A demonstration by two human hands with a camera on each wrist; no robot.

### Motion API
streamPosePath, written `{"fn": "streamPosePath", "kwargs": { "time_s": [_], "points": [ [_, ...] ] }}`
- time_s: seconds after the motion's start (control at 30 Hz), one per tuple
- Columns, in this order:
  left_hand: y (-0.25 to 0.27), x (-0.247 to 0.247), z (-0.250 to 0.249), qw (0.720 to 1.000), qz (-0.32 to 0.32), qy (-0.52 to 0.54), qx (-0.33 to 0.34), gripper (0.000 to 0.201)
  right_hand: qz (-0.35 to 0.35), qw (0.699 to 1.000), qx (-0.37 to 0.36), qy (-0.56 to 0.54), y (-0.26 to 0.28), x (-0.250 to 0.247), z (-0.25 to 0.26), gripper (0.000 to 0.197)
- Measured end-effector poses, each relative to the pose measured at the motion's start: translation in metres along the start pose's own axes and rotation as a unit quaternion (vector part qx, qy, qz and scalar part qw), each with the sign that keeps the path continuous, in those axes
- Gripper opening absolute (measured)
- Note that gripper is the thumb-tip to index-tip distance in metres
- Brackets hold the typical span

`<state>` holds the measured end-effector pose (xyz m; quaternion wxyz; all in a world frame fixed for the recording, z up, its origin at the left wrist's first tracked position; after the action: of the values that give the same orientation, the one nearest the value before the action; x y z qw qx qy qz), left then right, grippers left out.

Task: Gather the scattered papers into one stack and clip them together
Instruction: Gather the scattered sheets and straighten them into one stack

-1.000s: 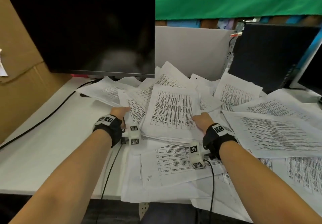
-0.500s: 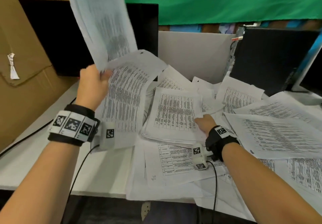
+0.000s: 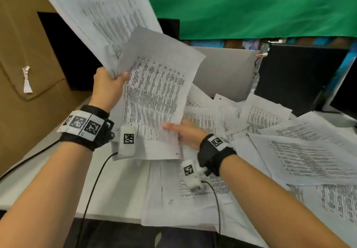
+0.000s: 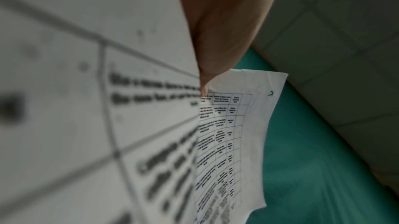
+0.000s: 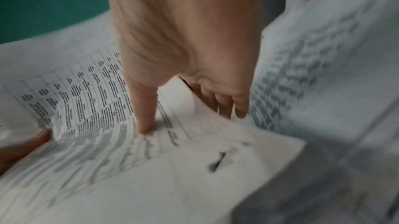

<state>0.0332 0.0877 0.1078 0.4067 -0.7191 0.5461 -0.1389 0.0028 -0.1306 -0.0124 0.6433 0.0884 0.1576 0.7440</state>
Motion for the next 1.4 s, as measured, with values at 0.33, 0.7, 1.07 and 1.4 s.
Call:
{"fn": "streamPosePath", "kwargs": {
  "time_s": [0.33,0.7,1.07,1.4],
  "points": [
    [0.044,-0.052,0.108,0.966,-0.002,-0.143,-0.217,0.032,-0.266,0.961,0.08,0.009,-0.008,-0.068,-0.02,0.034],
    [0.004,-0.031,0.041,0.994,-0.043,-0.102,-0.01,0.022,-0.341,0.886,0.172,0.263,-0.012,-0.111,-0.055,0.029],
    [0.04,0.064,0.038,0.963,0.102,0.182,-0.17,0.035,-0.19,0.966,-0.022,-0.174,0.025,-0.093,0.001,0.059],
    [0.05,0.076,0.089,0.89,0.333,-0.062,-0.305,0.052,-0.283,0.959,0.005,0.003,0.009,-0.111,-0.028,0.034]
  ]
}}
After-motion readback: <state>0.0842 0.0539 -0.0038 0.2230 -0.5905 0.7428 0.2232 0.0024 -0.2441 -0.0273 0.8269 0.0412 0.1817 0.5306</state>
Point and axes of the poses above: each hand's wrist, its own y-axis away from the middle knuckle, its own x-axis out of the palm, z = x × y, the point moved 1 cm from there along -y, towards the middle knuckle, and after that the axes turned 12 degrees about x, right-handed, at the moved point
